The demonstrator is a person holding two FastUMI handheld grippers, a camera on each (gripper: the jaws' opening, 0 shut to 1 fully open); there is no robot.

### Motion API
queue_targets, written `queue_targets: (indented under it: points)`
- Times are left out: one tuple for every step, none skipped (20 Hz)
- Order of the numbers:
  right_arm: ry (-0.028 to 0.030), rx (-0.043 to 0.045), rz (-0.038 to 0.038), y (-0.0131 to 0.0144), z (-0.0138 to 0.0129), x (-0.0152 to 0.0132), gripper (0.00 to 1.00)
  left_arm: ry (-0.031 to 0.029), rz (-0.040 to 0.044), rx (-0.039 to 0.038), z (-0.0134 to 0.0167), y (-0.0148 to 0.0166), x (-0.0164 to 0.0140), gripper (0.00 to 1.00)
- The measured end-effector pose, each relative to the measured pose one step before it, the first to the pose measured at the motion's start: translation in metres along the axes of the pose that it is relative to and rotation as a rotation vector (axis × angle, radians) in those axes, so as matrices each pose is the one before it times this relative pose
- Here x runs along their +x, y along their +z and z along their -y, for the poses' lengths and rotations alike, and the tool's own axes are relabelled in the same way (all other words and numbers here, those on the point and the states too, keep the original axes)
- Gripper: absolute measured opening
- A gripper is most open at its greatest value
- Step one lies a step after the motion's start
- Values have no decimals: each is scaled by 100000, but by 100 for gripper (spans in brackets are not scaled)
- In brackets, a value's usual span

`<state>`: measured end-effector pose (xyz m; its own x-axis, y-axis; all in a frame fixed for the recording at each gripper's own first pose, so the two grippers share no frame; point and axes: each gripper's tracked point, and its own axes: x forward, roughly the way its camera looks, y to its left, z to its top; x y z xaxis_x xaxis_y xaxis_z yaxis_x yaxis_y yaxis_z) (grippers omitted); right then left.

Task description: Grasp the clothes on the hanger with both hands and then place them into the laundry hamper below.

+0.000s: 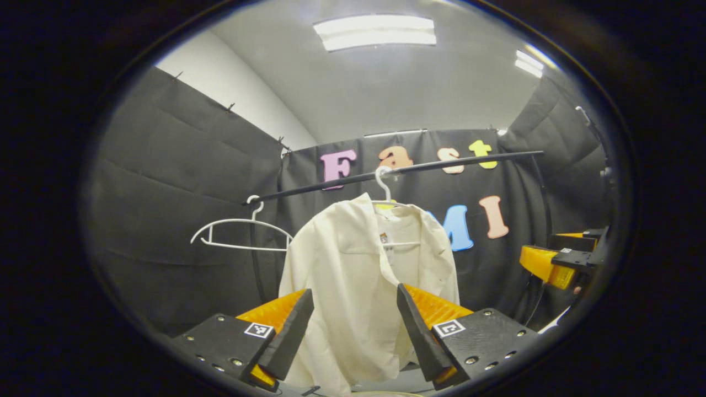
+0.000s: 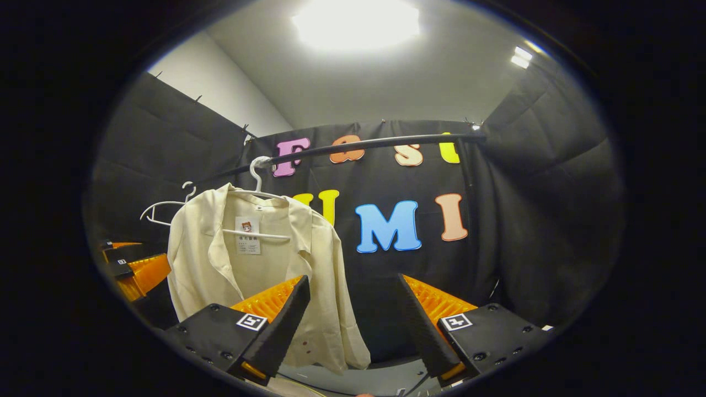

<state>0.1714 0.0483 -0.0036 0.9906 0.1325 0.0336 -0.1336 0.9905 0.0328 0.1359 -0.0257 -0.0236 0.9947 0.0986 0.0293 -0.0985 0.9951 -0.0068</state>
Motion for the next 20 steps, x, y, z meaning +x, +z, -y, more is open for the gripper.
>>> queue_targets:
  points:
    - [1712,-92,-186,-176,-132,1296,99,663,28,-241,530,-300,1355,89]
    - [1614,-111,238,-44,-118,1292,99,529,474,58,464,-15,1233,89]
    - [1632,107,240,6,-258,1155,99,634,461,599,445,-126,1047,89]
    - [2040,527,181,-200,-445,1216,99,507,211,650,416,-73,1041,89]
    - [2051,744,56,-121,-484,1164,99,608,28,291,377,-227,989,89]
    - [2253,845,-62,-236,-568,1165,98,649,-290,83,299,-249,1025,89]
    - [2138,666,-185,-308,-557,1204,98,1025,-366,140,307,-358,1057,89]
    - [2178,443,-151,-226,-436,852,98,887,-546,234,291,-300,877,89]
    - [2043,386,-95,-222,-490,1024,98,539,-310,353,386,-245,590,89]
    - [2019,411,-155,-227,-492,1000,98,587,-136,550,336,-182,641,89]
    - [2112,532,22,-167,-594,964,98,884,-101,872,210,-288,461,89]
    - [1358,292,-212,-278,-373,928,98,946,-398,688,79,-265,594,89]
    - [1301,237,-646,-341,-185,979,98,1045,-668,-13,188,-454,638,89]
    - [1400,524,-780,-459,-363,802,98,1816,-415,-830,-47,-356,413,89]
    - [1248,616,-765,-360,-412,759,99,2038,-67,-1061,-91,-288,510,89]
    - [645,89,-804,-450,-261,833,97,1736,-154,-213,-97,-286,602,89]
    - [-13,30,94,-256,-17,714,97,1814,-143,1059,-202,-351,587,89]
    - [857,-181,-685,-370,-228,866,98,1557,-623,1753,-177,-335,607,89]
    - [1362,-186,-537,-287,-370,779,98,1085,-555,1484,-128,-252,443,89]
    - [850,-514,-716,-356,-384,723,99,1880,32,1482,-168,-160,596,89]
